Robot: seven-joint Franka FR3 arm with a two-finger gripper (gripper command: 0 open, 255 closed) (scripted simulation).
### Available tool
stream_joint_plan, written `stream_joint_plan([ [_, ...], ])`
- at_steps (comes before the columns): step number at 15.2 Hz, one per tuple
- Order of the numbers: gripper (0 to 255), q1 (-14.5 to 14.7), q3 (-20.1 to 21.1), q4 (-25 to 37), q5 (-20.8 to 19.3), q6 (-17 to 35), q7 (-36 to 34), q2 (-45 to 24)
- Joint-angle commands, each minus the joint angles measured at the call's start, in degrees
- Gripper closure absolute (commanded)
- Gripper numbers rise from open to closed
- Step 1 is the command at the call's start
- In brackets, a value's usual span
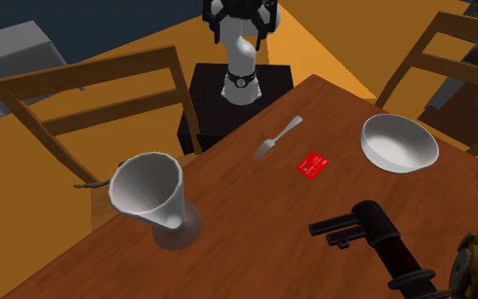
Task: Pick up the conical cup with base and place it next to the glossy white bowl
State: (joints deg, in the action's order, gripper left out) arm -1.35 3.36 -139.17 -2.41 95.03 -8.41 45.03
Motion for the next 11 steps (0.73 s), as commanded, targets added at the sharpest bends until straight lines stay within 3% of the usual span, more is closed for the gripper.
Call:
stream_joint_plan([
  [1, 0, 0.0, 0.0, 0.0, 0.0, 0.0, 0.0, 0.0],
  [11, 0, -1.4, -2.2, 13.5, -3.0, 10.1, 4.3, -21.7],
])
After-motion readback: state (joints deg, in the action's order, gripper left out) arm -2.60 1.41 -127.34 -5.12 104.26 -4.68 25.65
